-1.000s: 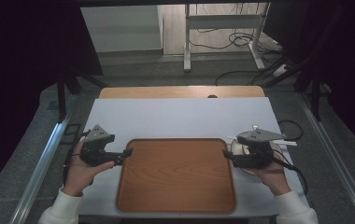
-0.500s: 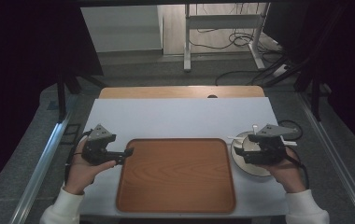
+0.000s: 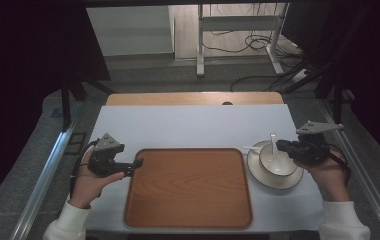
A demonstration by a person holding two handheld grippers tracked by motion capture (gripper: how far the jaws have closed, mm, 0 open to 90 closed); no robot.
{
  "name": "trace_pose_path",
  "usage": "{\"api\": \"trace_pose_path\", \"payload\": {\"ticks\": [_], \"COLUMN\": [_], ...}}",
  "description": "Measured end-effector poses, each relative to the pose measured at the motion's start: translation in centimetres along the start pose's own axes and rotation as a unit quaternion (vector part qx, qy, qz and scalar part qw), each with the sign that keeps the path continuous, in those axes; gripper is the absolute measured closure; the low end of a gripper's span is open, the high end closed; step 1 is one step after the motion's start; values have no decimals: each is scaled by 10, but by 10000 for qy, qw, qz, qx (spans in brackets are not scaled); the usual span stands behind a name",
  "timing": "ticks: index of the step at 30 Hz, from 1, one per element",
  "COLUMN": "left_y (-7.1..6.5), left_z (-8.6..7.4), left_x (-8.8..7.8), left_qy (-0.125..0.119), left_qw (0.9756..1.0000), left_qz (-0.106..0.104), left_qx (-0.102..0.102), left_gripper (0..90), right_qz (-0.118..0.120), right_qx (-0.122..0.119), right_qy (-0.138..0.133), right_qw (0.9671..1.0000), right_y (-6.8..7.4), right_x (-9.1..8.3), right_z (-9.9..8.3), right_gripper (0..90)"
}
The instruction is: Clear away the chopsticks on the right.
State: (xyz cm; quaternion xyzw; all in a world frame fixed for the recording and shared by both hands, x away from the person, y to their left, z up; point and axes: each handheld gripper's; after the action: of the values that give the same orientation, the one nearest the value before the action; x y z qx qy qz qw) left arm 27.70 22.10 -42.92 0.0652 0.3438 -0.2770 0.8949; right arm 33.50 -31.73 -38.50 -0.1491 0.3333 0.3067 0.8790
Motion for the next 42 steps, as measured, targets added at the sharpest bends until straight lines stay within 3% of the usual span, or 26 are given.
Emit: {"api": "trace_pose_path", "payload": {"ticks": [6, 9, 14, 17, 30, 42], "left_y": [-1, 0, 2, 3, 6, 7], "left_z": [0, 1, 0, -1, -2, -4], "left_x": [-1, -5, -5, -3, -7, -3], "left_qy": [6, -46, -39, -4, -47, 4], "left_qw": [10000, 10000, 10000, 10000, 9999, 9999], "left_qz": [12, 35, 48, 74, 92, 81], "left_qx": [20, -17, -29, -34, -97, -112], "left_gripper": [153, 153, 153, 153, 153, 153], "right_qz": [-135, -408, -589, -739, -872, -834], "right_qx": [24, 22, 217, 172, 260, 346], "right_qy": [-46, 118, 223, 392, 595, 773], "right_qw": [9999, 9991, 9978, 9964, 9941, 9929], "right_y": [-21, -33, -49, -56, -65, -73], "right_x": [-6, -7, -3, 3, 10, 20], "right_z": [1, -1, -2, -5, -18, -26], "right_gripper": [899, 899, 900, 900, 900, 900]}}
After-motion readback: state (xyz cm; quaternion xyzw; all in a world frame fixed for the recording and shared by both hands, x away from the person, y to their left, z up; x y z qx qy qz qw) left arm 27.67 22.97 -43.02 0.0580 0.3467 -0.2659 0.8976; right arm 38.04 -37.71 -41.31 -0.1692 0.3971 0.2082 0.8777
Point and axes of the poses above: each handheld gripper's, and its own axes: x roughly forward along the jaws, z roughly out of its top, y roughly to its left, and after that the axes turned 2 degrees about y, right-handed
